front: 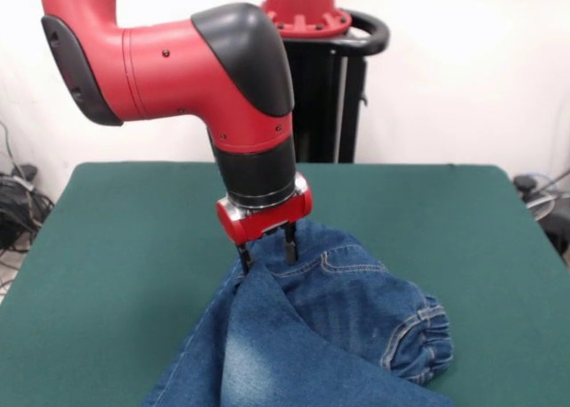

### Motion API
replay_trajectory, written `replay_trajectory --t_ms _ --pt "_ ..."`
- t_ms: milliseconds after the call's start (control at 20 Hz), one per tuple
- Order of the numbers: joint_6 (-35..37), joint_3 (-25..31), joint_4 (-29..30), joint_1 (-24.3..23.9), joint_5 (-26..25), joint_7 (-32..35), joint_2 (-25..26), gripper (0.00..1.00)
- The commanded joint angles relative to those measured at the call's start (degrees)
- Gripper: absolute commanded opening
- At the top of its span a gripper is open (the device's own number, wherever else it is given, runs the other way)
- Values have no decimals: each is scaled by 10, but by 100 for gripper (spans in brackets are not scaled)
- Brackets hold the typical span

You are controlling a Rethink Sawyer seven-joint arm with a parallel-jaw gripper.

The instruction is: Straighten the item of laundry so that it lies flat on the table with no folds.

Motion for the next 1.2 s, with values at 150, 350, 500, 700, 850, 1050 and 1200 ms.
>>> replay_trajectory --t_ms 150,350,500,700,850,1050,1200 --pt "-14 15 -24 7 -25 -29 8 100" --pt "-13 17 -26 7 -23 -29 8 100" --pt "-13 17 -27 7 -23 -28 8 100" --pt "-13 16 -28 9 -24 -27 9 100" --pt "-16 19 -25 6 -22 -28 10 100" --pt "-34 22 -19 1 -20 -19 10 0" --pt "-6 12 -31 12 -17 -18 9 0"
